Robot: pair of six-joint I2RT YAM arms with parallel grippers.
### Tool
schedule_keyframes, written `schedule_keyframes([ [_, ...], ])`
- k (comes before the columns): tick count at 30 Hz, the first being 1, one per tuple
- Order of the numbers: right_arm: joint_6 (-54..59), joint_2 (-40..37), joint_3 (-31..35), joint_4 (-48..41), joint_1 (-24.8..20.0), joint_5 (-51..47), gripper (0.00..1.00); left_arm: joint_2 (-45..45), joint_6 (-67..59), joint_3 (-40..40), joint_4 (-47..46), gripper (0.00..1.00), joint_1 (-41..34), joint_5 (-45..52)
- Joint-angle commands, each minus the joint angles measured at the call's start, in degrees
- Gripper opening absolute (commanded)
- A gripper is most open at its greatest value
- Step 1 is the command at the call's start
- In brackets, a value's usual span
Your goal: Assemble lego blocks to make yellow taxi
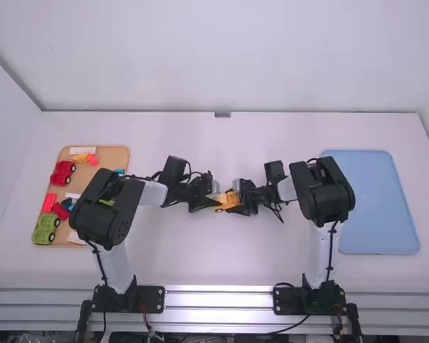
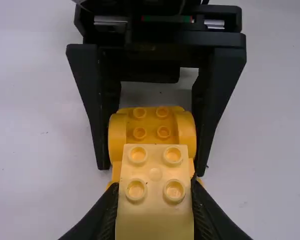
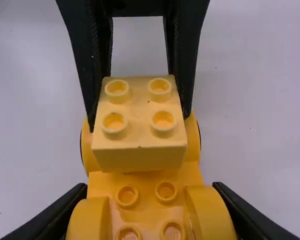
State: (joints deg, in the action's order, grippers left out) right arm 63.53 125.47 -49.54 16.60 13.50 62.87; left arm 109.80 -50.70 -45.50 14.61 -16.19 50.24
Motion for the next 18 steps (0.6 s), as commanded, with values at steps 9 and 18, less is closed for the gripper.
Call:
schedule_keyframes([
  [9,-5.14,1.51,-0.31,1.68,-0.33,-5.7,0.48,-4.26,3.78,-0.39,-4.17,0.02,0.44,-6.62],
  [18,-6.71,1.51,-0.31,2.6,-0.33,-5.7,0.47,-4.74,0.61,-0.2,-5.35,0.02,0.44,-6.8],
])
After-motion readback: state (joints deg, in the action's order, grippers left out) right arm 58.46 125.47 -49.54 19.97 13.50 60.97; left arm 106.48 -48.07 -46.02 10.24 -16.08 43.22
